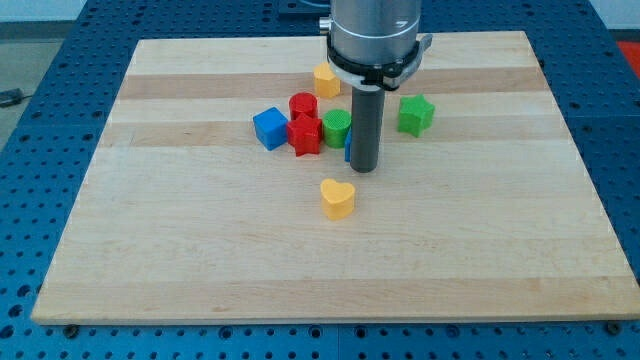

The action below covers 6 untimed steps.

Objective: Place the green circle towards the bottom of the yellow circle

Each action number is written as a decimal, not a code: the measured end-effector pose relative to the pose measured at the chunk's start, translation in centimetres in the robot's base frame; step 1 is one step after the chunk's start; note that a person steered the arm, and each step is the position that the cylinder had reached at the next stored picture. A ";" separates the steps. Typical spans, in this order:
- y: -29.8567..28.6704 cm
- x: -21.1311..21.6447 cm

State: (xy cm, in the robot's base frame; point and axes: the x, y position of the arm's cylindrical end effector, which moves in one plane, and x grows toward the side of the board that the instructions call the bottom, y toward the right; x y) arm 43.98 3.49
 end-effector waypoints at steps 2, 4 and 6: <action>-3.0 -3.6; -4.8 -4.3; -4.1 -7.5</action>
